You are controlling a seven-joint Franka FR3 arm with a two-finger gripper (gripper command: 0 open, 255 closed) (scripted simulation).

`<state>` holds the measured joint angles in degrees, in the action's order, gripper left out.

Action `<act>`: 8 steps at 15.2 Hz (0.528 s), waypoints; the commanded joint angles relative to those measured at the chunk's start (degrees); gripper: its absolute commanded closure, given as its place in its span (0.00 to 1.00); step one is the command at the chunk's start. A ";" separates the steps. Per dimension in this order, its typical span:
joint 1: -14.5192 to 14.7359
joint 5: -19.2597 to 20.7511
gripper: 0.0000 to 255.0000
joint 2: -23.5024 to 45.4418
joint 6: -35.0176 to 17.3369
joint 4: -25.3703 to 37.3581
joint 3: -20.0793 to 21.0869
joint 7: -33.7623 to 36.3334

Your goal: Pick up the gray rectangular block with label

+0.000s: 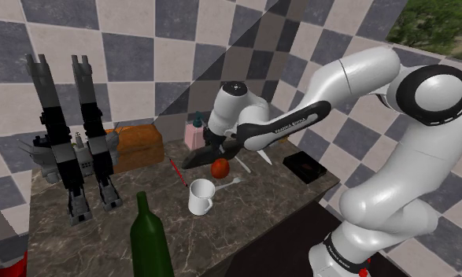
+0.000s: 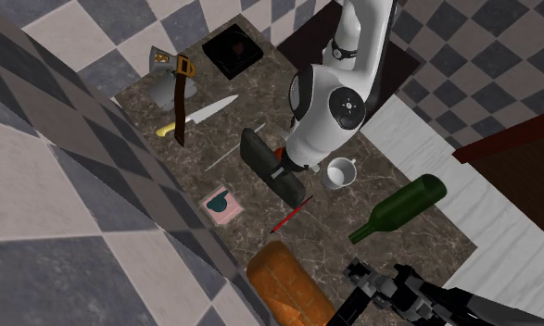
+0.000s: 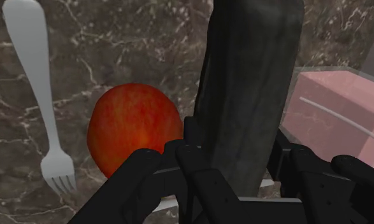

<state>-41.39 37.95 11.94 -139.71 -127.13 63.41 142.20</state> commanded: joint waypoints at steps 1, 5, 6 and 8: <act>-1.56 -2.85 1.00 -1.75 0.51 0.25 1.64 -2.15; -4.53 -8.79 1.00 -5.47 1.56 0.82 4.57 -6.61; -5.22 -10.42 1.00 -6.50 1.82 0.99 5.21 -7.83; -6.47 -13.84 1.00 -8.69 2.39 1.38 6.30 -10.39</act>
<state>-47.11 26.13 4.56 -137.53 -125.88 69.03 133.27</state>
